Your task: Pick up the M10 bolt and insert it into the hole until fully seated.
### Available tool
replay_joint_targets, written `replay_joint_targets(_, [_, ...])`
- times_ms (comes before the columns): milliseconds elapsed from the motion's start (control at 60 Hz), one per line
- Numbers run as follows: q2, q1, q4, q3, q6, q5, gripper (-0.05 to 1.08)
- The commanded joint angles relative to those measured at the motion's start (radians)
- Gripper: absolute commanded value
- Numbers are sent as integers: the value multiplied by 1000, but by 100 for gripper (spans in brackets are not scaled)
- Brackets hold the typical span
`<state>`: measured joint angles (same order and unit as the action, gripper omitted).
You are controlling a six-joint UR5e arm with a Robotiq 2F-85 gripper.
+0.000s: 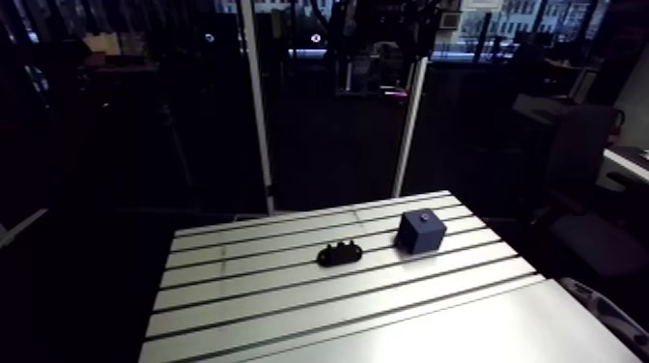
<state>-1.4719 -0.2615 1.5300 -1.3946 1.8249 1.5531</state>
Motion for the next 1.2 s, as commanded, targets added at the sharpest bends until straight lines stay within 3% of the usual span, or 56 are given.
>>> replay_joint_targets(17, [-58,118,20,11,-52,4,1])
replay_joint_targets(167, [-52,125,14,31,-52,22,1])
replay_joint_targets(267, [-49,125,-2,46,-52,26,1])
replay_joint_targets(350, [-44,125,-33,54,-52,46,1])
replay_joint_targets(633, [-22,124,-83,63,-51,82,1])
replay_joint_targets(1200, [-11,123,-58,42,-55,71,1])
